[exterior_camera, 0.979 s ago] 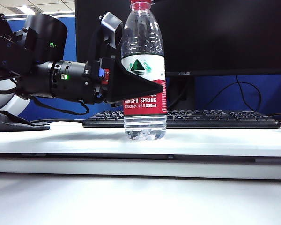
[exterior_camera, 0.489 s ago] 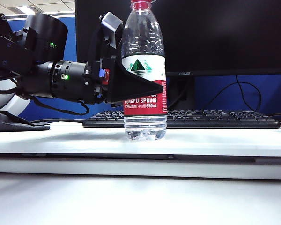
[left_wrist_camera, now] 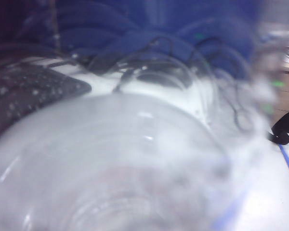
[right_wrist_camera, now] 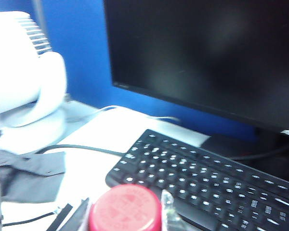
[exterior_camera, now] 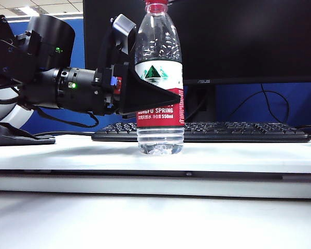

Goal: Unscrew the cap from the plastic bottle on the table.

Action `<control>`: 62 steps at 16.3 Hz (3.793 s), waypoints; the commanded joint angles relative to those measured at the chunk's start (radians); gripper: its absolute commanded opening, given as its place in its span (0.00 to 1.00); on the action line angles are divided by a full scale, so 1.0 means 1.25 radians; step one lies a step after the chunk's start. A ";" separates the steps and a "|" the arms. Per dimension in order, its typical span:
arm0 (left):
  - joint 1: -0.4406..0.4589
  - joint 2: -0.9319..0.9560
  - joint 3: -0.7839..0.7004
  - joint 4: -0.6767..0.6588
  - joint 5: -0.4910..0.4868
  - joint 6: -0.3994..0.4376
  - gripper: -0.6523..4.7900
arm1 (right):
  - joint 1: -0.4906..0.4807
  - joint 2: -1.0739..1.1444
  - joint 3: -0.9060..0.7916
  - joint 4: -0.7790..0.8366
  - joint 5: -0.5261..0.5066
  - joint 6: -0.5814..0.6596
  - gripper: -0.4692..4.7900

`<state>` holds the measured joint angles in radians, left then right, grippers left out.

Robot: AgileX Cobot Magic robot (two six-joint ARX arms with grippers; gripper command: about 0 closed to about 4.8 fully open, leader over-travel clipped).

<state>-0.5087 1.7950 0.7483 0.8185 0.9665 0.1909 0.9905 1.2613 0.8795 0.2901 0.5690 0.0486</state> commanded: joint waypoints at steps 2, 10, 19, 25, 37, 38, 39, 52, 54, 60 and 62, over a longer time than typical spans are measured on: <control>0.000 0.006 -0.007 -0.056 -0.002 0.002 0.67 | -0.043 -0.025 0.003 -0.054 -0.104 0.008 0.34; 0.000 0.006 -0.007 -0.057 -0.004 0.015 0.67 | -0.183 -0.101 0.003 -0.190 -0.515 0.002 0.34; 0.000 0.006 -0.007 -0.056 -0.004 0.015 0.67 | -0.320 -0.101 0.003 -0.192 -0.974 -0.016 0.34; 0.000 0.006 -0.007 -0.056 -0.003 0.015 0.67 | -0.357 -0.101 0.003 -0.194 -0.995 -0.038 0.34; 0.000 0.006 -0.007 -0.055 -0.025 0.016 0.67 | -0.366 -0.101 0.003 -0.127 -0.966 0.009 0.48; 0.000 0.006 -0.007 -0.055 -0.025 0.016 0.67 | -0.366 -0.101 0.003 -0.126 -0.959 0.009 0.50; 0.000 0.006 -0.007 -0.055 -0.025 0.016 0.67 | -0.366 -0.101 0.003 -0.126 -0.949 0.011 0.50; 0.000 0.006 -0.007 -0.055 -0.047 0.021 0.67 | -0.365 -0.116 0.003 -0.121 -0.866 0.028 0.56; 0.000 0.006 -0.007 -0.056 -0.061 0.031 0.67 | -0.365 -0.116 0.003 -0.122 -0.850 0.028 0.56; 0.000 0.006 -0.007 -0.056 -0.173 0.036 0.67 | -0.387 -0.211 0.003 -0.241 -0.577 -0.001 0.56; 0.000 0.006 -0.007 -0.055 -0.172 0.035 0.67 | -0.387 -0.255 0.003 -0.280 -0.529 -0.020 0.56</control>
<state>-0.5091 1.7947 0.7471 0.8219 0.7803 0.2298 0.5056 0.9554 0.8780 -0.0456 -0.1146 0.0448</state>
